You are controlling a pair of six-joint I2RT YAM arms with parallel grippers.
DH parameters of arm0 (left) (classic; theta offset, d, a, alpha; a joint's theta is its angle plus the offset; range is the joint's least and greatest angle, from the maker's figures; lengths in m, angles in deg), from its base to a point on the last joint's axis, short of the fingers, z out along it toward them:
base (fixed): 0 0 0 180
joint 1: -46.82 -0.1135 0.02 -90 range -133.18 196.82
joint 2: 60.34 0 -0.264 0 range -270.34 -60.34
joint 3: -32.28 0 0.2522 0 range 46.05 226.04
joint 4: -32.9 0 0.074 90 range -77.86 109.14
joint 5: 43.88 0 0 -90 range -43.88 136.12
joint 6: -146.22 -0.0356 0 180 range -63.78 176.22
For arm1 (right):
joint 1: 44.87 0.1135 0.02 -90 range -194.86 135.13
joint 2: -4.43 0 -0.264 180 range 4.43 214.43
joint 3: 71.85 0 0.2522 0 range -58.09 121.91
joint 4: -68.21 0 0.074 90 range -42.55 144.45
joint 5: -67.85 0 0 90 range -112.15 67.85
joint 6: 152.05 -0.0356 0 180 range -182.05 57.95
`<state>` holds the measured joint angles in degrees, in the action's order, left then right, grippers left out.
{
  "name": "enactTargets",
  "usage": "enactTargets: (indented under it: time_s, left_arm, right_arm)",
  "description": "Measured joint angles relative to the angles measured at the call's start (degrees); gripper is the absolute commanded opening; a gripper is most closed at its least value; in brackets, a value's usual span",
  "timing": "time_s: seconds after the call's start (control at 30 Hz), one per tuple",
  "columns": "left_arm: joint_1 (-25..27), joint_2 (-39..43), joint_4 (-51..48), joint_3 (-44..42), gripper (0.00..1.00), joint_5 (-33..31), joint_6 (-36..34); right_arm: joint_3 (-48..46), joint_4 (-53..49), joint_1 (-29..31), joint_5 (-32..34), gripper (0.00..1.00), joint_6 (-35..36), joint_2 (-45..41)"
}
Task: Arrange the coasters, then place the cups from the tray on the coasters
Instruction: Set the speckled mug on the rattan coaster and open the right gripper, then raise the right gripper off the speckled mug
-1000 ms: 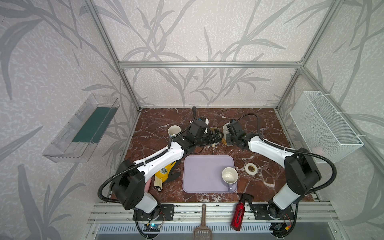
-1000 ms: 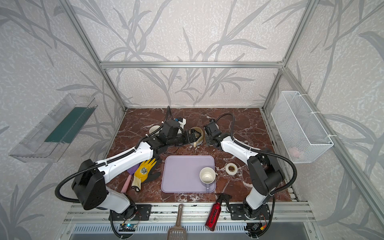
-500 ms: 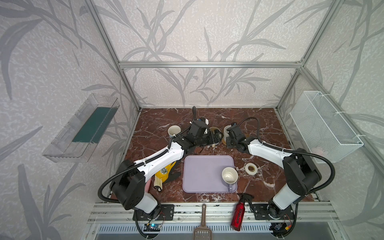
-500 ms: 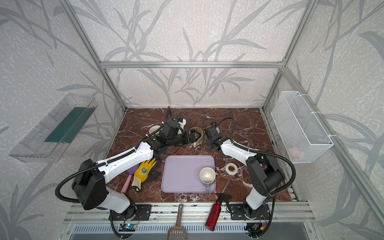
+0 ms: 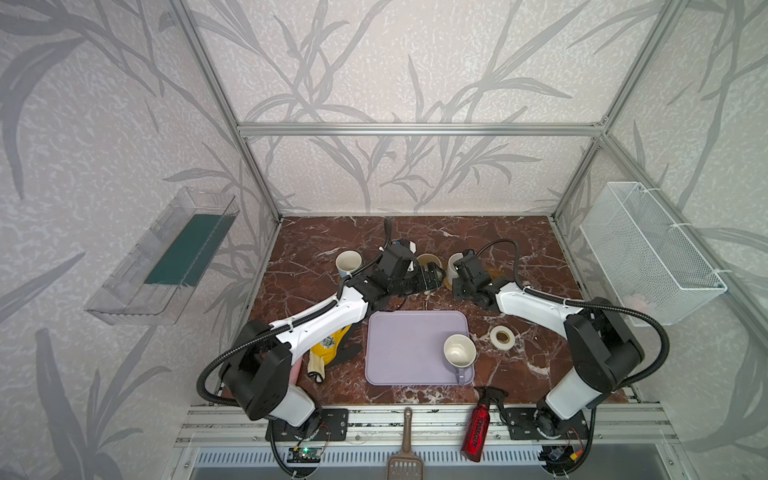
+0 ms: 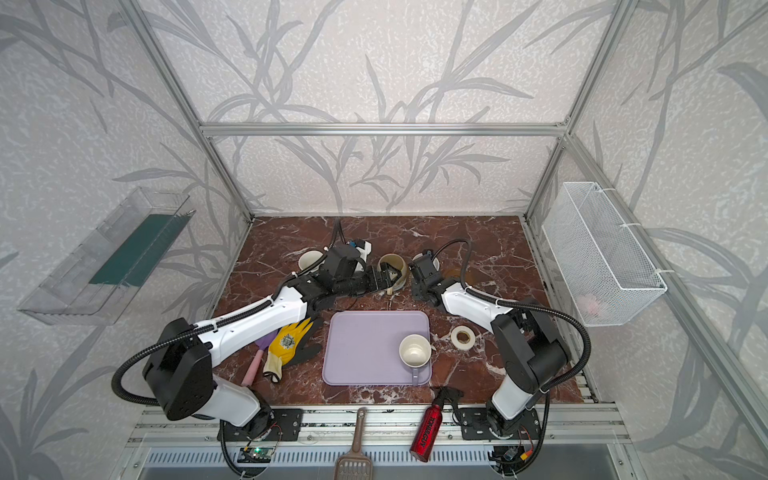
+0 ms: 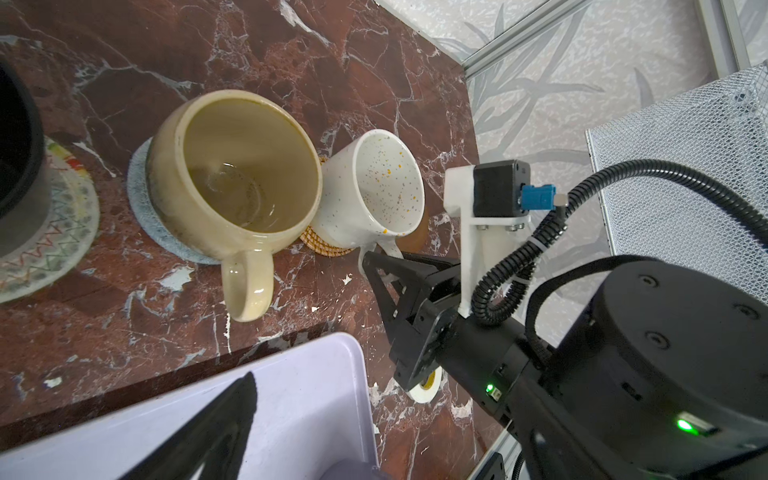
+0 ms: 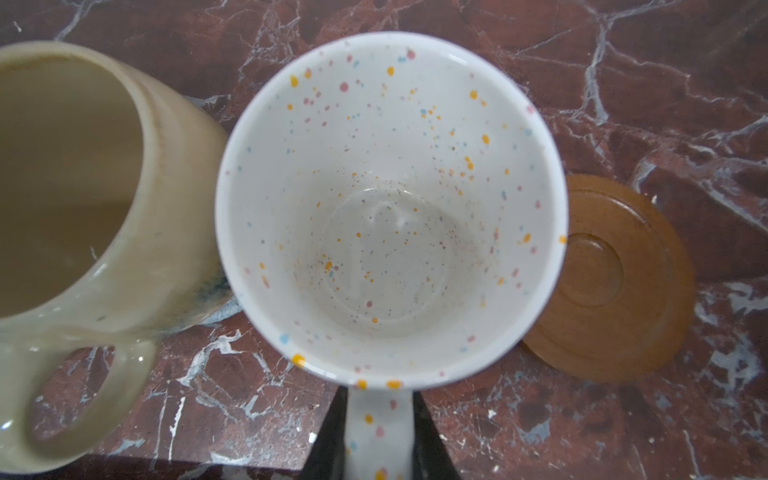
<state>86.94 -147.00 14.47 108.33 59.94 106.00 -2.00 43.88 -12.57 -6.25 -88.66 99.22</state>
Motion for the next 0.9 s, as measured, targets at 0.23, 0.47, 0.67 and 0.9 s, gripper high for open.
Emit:
enactTargets:
  time_s: [0.23,0.47,0.67,0.9]
  left_arm:
    - [0.0,0.1,0.4,-0.3,0.98,-0.2,0.4]
    - [0.0,0.5,0.5,-0.9,0.98,-0.4,0.4]
    - [0.0,1.6,0.5,-1.7,0.98,-1.6,0.9]
    - [0.0,2.8,0.7,-3.2,0.99,-2.2,1.3]
  right_arm:
    - [0.0,-0.2,0.0,-0.1,0.06,-0.1,0.0]
    - [0.0,-0.1,-0.1,-1.4,0.22,0.2,0.0]
    - [-2.4,-1.0,-0.2,-4.9,0.68,0.4,-0.8]
    - [-4.3,-1.8,0.0,-4.4,0.90,0.6,-5.8]
